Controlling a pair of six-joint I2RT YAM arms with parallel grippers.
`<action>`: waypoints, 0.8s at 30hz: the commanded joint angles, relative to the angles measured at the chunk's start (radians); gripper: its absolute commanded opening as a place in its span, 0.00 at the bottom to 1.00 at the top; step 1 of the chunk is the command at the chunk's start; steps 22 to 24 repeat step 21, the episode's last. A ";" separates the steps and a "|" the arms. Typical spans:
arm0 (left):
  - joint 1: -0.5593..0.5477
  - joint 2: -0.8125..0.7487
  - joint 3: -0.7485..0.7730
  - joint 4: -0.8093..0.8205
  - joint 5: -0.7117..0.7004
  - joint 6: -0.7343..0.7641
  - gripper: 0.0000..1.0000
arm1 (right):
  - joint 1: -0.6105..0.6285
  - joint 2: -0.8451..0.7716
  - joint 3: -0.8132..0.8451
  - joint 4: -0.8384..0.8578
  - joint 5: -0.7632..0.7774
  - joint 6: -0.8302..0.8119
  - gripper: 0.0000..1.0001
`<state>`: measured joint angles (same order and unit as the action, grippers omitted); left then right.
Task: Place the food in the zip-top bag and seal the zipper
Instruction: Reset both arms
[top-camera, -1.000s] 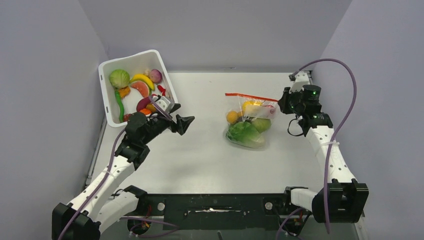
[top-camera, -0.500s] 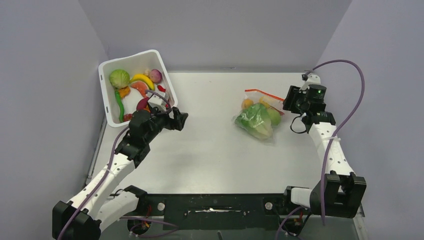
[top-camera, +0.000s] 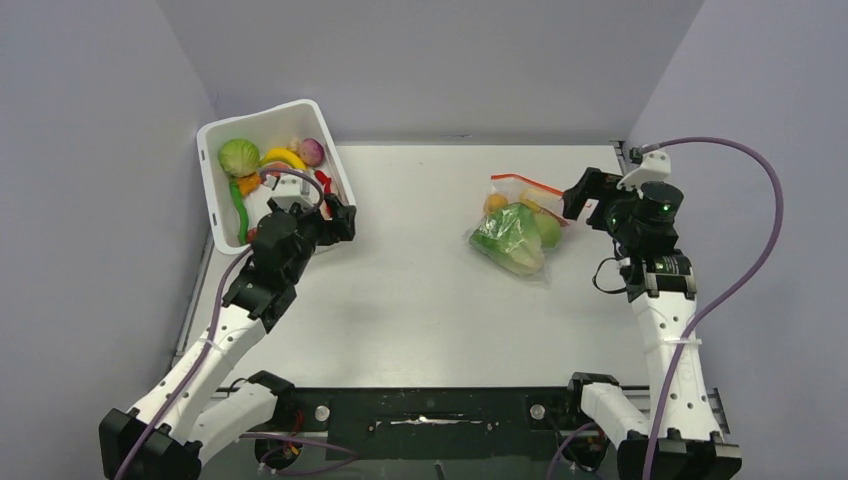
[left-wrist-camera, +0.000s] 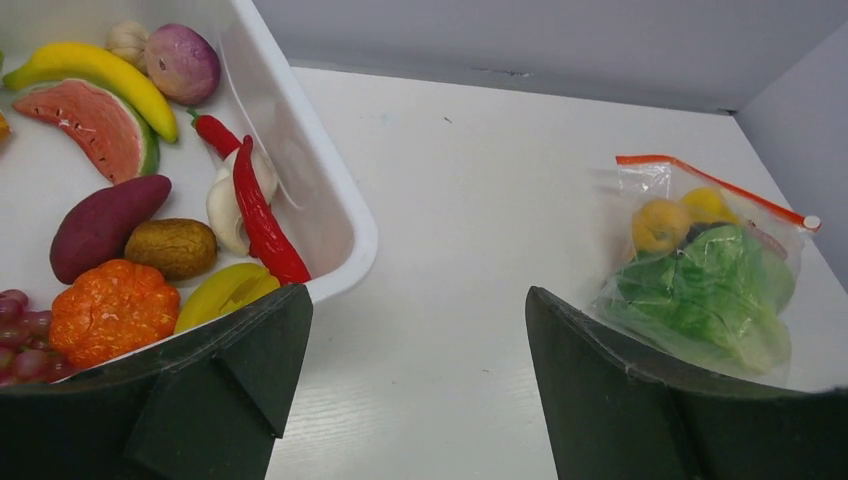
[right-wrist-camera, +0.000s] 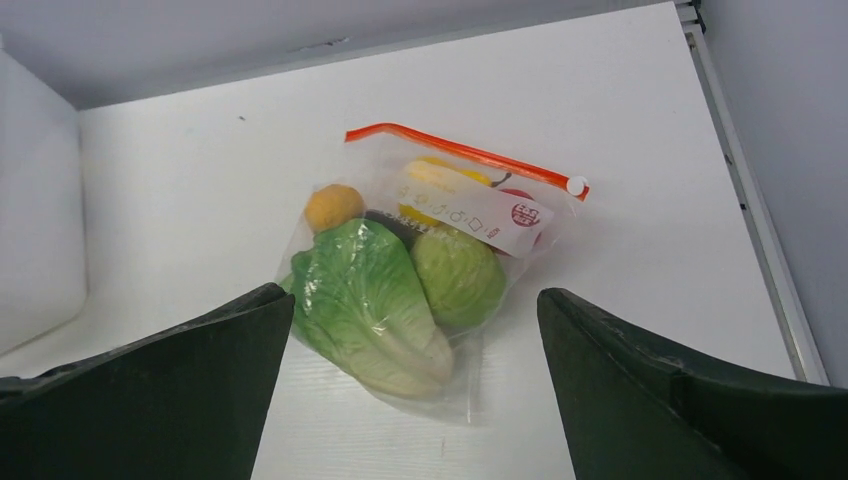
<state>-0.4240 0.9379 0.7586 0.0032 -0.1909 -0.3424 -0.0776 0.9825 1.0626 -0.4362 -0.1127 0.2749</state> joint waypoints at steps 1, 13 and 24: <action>0.000 -0.040 0.088 0.041 -0.061 -0.021 0.78 | 0.012 -0.100 -0.020 0.041 -0.089 0.072 0.97; 0.001 -0.032 0.116 0.046 -0.076 -0.014 0.78 | 0.015 -0.172 -0.069 0.050 -0.150 0.090 0.98; 0.000 -0.033 0.099 0.044 -0.055 0.000 0.78 | 0.015 -0.174 -0.064 0.051 -0.143 0.061 0.98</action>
